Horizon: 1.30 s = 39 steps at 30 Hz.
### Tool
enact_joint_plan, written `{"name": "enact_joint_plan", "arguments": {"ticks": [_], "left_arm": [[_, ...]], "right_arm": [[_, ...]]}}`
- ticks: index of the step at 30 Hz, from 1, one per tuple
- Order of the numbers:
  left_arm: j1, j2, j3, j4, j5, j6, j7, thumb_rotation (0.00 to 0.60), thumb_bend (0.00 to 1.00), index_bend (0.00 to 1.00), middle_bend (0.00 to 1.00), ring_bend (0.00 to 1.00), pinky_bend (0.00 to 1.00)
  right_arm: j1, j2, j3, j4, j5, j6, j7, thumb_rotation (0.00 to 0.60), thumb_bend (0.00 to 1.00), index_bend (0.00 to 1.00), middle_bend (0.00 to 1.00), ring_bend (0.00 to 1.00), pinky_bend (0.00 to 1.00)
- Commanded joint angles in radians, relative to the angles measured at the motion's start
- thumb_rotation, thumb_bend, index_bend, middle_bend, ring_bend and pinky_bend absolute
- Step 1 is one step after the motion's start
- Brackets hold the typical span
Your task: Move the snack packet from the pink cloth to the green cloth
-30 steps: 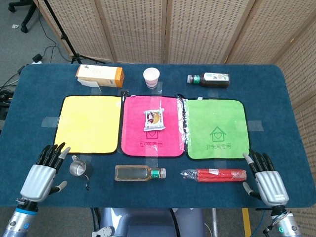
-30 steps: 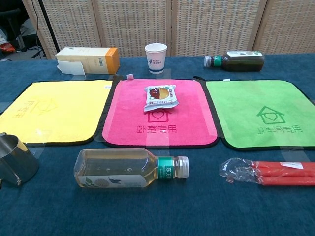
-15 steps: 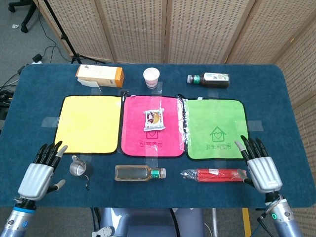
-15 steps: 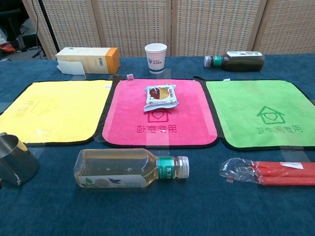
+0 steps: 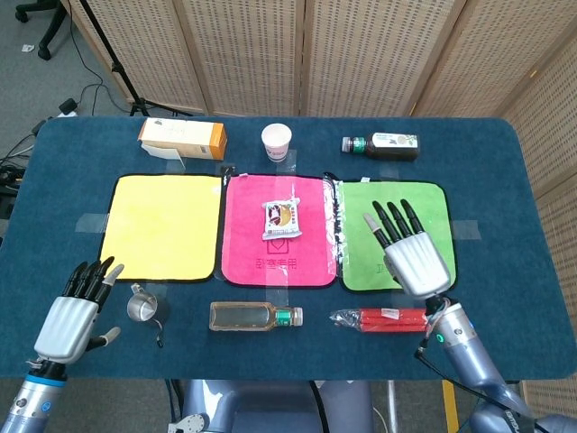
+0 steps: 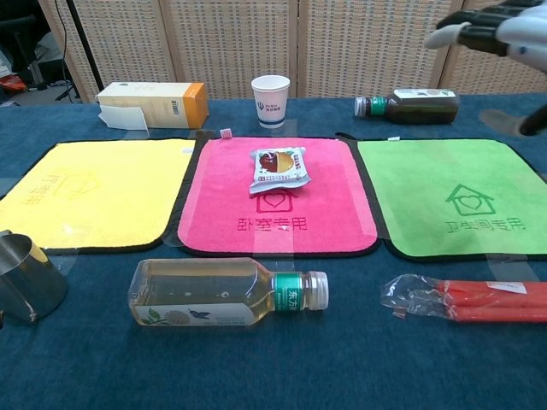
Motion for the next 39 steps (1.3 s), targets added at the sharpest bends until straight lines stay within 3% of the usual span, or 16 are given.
{"name": "enact_joint_plan", "arguments": {"ticks": [1, 9, 15, 20, 39], "left_arm": [[-0.001, -0.002, -0.001, 0.0, -0.007, -0.003, -0.007, 0.6, 0.04, 0.0, 0.0, 0.0, 0.0], [-0.012, -0.008, -0.006, 0.012, -0.029, -0.028, -0.02, 0.6, 0.04, 0.0, 0.0, 0.0, 0.0], [-0.021, -0.02, -0.013, 0.034, -0.049, -0.044, -0.033, 0.6, 0.04, 0.0, 0.0, 0.0, 0.0], [-0.027, -0.029, -0.018, 0.054, -0.055, -0.049, -0.047, 0.6, 0.04, 0.0, 0.0, 0.0, 0.0], [-0.037, -0.049, -0.005, 0.074, -0.038, -0.057, -0.059, 0.6, 0.04, 0.0, 0.0, 0.0, 0.0]], "right_arm": [[0.106, -0.104, 0.045, 0.061, 0.074, -0.059, -0.109, 0.6, 0.66, 0.04, 0.01, 0.0, 0.0], [0.266, -0.234, 0.083, 0.195, 0.202, -0.139, -0.236, 0.6, 0.67, 0.05, 0.01, 0.0, 0.0], [0.393, -0.372, 0.07, 0.369, 0.287, -0.19, -0.345, 0.6, 0.79, 0.1, 0.05, 0.0, 0.0], [0.471, -0.482, 0.074, 0.516, 0.366, -0.221, -0.362, 0.6, 0.83, 0.13, 0.06, 0.0, 0.0], [0.567, -0.569, 0.031, 0.597, 0.441, -0.241, -0.356, 0.6, 0.83, 0.14, 0.06, 0.0, 0.0]]}}
